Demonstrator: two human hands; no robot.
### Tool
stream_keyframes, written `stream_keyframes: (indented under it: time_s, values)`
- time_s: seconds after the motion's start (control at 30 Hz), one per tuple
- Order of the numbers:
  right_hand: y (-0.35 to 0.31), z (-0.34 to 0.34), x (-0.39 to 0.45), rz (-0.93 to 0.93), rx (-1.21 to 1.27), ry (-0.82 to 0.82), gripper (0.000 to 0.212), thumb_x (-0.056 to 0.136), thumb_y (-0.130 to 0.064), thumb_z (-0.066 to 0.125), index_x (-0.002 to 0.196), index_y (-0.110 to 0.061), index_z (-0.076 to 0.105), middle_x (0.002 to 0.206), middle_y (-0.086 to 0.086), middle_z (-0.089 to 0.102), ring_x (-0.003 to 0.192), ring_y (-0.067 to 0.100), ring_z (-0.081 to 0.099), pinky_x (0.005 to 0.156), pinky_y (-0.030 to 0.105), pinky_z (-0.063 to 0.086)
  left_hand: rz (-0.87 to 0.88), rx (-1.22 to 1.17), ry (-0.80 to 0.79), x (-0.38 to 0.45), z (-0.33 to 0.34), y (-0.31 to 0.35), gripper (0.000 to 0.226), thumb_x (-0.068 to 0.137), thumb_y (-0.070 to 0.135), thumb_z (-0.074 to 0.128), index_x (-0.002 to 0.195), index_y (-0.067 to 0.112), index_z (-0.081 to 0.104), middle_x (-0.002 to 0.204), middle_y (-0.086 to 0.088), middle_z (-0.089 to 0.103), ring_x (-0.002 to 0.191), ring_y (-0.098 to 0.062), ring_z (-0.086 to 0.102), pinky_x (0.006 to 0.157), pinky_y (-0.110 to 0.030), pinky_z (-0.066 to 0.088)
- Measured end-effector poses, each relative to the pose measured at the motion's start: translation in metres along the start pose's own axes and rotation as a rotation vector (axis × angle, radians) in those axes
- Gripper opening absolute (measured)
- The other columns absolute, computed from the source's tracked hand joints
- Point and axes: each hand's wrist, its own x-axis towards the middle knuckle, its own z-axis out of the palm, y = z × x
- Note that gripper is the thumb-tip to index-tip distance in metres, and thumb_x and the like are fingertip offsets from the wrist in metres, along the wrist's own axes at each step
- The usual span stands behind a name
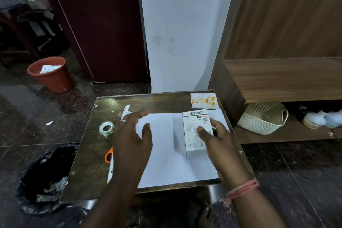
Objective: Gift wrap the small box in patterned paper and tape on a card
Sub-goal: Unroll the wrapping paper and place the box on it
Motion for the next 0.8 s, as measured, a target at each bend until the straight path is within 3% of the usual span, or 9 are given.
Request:
stream_keyframes:
  time_s: [0.1, 0.2, 0.27, 0.4, 0.5, 0.63, 0.7, 0.8]
  values:
    - [0.002, 0.001, 0.002, 0.027, -0.068, 0.007, 0.023, 0.099, -0.023, 0.062, 0.121, -0.029, 0.068, 0.109, -0.018, 0.074, 0.104, 0.006, 0.068, 0.1, 0.04, 0.054, -0.008, 0.314, 0.024, 0.007, -0.006, -0.016, 0.04, 0.086, 0.019, 0.075, 0.122, 0.034, 0.065, 0.126, 0.002, 0.069, 0.114, -0.029, 0.058, 0.108, -0.051, 0.04]
    - [0.003, 0.004, 0.003, 0.037, -0.119, 0.037, 0.025, 0.098, -0.029, 0.063, 0.123, -0.031, 0.063, 0.114, -0.017, 0.072, 0.108, 0.009, 0.067, 0.101, 0.044, 0.053, -0.051, 0.462, 0.028, 0.006, -0.01, -0.011, 0.043, 0.085, 0.027, 0.075, 0.125, 0.038, 0.064, 0.13, -0.007, 0.066, 0.123, -0.04, 0.054, 0.106, -0.055, 0.04]
    - [0.004, 0.007, 0.002, 0.032, -0.132, 0.047, 0.026, 0.099, -0.029, 0.061, 0.125, -0.032, 0.06, 0.119, -0.014, 0.07, 0.11, 0.012, 0.066, 0.102, 0.046, 0.053, -0.089, 0.447, 0.042, 0.006, -0.014, -0.007, 0.047, 0.085, 0.026, 0.075, 0.13, 0.035, 0.062, 0.121, -0.01, 0.067, 0.118, -0.037, 0.056, 0.1, -0.052, 0.046]
    - [0.004, 0.009, 0.001, 0.019, -0.14, 0.046, 0.027, 0.101, -0.028, 0.057, 0.128, -0.033, 0.057, 0.125, -0.012, 0.066, 0.114, 0.014, 0.064, 0.102, 0.045, 0.053, -0.177, 0.35, -0.022, 0.004, -0.018, -0.002, 0.065, 0.087, 0.011, 0.072, 0.144, 0.034, 0.05, 0.127, -0.01, 0.063, 0.114, -0.033, 0.058, 0.089, -0.043, 0.049]
    - [0.003, 0.009, 0.0, 0.029, -0.147, 0.045, 0.027, 0.102, -0.028, 0.056, 0.128, -0.034, 0.056, 0.128, -0.01, 0.065, 0.115, 0.015, 0.063, 0.102, 0.045, 0.053, -0.22, 0.328, -0.073, 0.004, -0.018, 0.005, 0.073, 0.09, 0.006, 0.06, 0.151, 0.042, 0.041, 0.114, -0.001, 0.067, 0.094, -0.024, 0.064, 0.073, -0.033, 0.044]
    - [-0.002, 0.009, -0.003, 0.057, -0.131, 0.03, 0.026, 0.102, -0.027, 0.057, 0.128, -0.033, 0.055, 0.128, -0.01, 0.064, 0.116, 0.014, 0.063, 0.101, 0.042, 0.053, -0.276, -0.036, -0.104, 0.018, -0.032, 0.023, 0.066, 0.091, 0.009, 0.067, 0.149, 0.036, 0.047, 0.098, 0.01, 0.073, 0.069, -0.002, 0.069, 0.058, -0.025, 0.049]
    - [-0.005, 0.009, -0.005, 0.057, -0.135, 0.033, 0.025, 0.102, -0.027, 0.058, 0.126, -0.033, 0.056, 0.127, -0.01, 0.065, 0.114, 0.013, 0.063, 0.101, 0.041, 0.053, -0.35, -0.336, -0.137, 0.025, -0.037, 0.038, 0.056, 0.091, 0.003, 0.069, 0.14, 0.028, 0.057, 0.098, 0.001, 0.076, 0.073, -0.007, 0.074, 0.059, -0.029, 0.055]
    - [-0.007, 0.009, -0.007, 0.037, -0.13, 0.043, 0.026, 0.1, -0.025, 0.06, 0.125, -0.029, 0.058, 0.121, -0.012, 0.067, 0.11, 0.009, 0.063, 0.1, 0.036, 0.052, -0.497, -0.898, -0.266, 0.025, -0.033, 0.062, 0.052, 0.088, 0.004, 0.071, 0.137, 0.015, 0.058, 0.115, -0.011, 0.076, 0.092, -0.02, 0.076, 0.078, -0.036, 0.061]
